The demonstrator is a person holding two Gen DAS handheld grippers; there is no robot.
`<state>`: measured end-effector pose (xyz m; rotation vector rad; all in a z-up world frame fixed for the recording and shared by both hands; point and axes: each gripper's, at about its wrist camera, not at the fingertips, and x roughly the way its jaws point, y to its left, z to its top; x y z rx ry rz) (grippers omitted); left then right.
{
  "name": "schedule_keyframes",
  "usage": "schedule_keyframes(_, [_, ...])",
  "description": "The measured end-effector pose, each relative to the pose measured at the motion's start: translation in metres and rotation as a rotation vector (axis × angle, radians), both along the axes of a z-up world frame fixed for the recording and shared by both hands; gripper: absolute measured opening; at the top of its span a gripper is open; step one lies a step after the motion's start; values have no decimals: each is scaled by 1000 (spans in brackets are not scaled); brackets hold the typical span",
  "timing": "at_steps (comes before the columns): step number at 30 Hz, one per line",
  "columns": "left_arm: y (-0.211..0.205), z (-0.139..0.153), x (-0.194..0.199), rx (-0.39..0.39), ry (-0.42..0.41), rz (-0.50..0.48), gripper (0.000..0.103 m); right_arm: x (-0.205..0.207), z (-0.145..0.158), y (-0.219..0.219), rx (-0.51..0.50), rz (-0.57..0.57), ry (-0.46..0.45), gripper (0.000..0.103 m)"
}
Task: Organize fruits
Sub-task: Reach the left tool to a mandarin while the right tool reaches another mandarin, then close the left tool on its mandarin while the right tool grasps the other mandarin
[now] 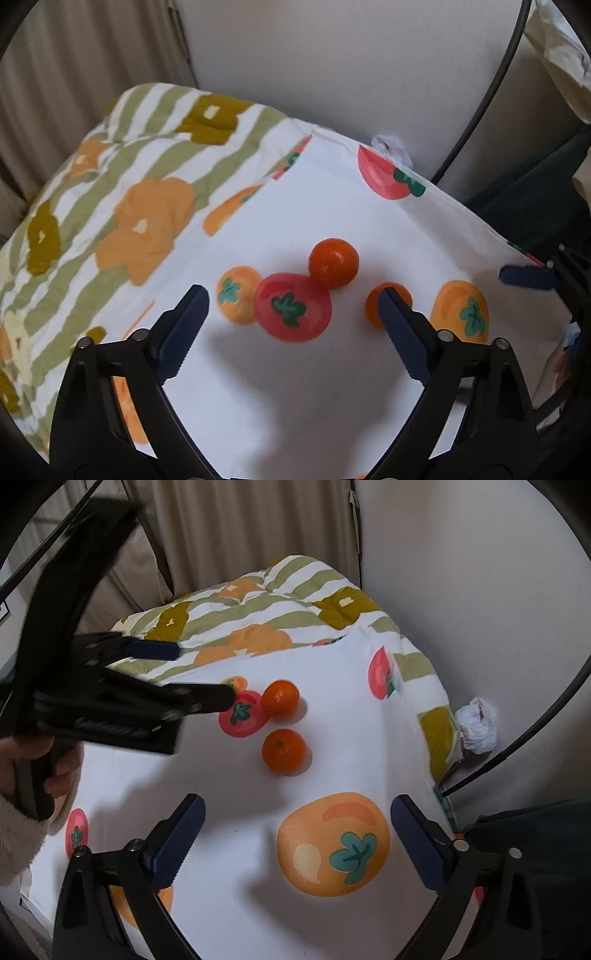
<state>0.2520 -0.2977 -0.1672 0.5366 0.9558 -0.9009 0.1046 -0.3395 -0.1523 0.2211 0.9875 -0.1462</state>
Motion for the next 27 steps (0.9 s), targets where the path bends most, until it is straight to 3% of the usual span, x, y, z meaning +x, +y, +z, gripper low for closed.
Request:
schedule_keyframes(6, [-23, -16, 3, 3, 35, -58, 91, 8, -17, 3, 2, 32, 3, 87])
schedule_keyframes(8, [-30, -22, 3, 14, 46, -68, 79, 11, -21, 4, 4, 43, 8, 81])
schedule_keyframes(13, [-39, -36, 7, 27, 77, -72, 67, 14, -28, 3, 10, 54, 13, 74])
schedule_keyframes(16, [-41, -43, 8, 23, 114, -81, 43, 15, -30, 3, 12, 62, 10, 72])
schedule_keyframes(27, [-17, -41, 19, 36, 91, 15, 43, 21, -39, 4, 17, 98, 14, 61])
